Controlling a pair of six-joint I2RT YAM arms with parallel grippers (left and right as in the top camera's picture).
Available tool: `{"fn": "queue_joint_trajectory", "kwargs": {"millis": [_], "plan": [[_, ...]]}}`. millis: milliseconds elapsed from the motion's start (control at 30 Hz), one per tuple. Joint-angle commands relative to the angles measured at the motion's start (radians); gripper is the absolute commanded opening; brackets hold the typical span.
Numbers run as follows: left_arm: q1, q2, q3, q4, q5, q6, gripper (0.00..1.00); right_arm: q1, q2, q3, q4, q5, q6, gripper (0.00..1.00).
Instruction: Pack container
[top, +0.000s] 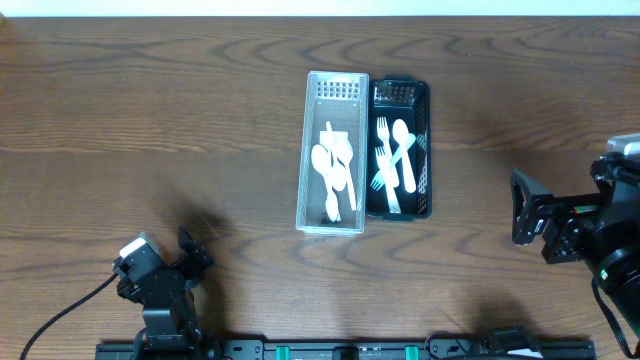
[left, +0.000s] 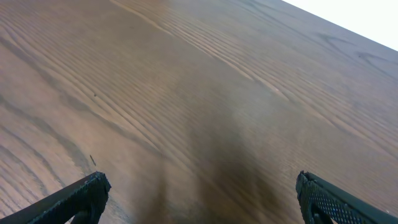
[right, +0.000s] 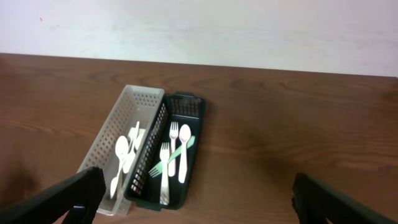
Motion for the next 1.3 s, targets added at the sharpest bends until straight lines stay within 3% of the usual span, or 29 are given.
{"fn": "queue_joint_trajectory", "kwargs": {"millis": [0,333,867,1267], "plan": [[0.005,-0.007,-0.018,0.001,-0.009,-0.009,0.98,0.009,-0.002,-0.001,0.000,0.003,0.010,0.99],[0.005,-0.007,-0.018,0.001,-0.009,-0.009,0.98,-0.032,-0.056,-0.084,0.002,0.088,-0.011,0.99],[0.005,-0.007,-0.018,0.002,-0.009,-0.009,0.98,-0.058,-0.547,-1.083,0.509,0.138,-0.010,0.99],[0.005,-0.007,-0.018,0.002,-0.009,-0.009,0.98,-0.064,-0.793,-1.392,0.605,0.150,-0.010,0.99]]}}
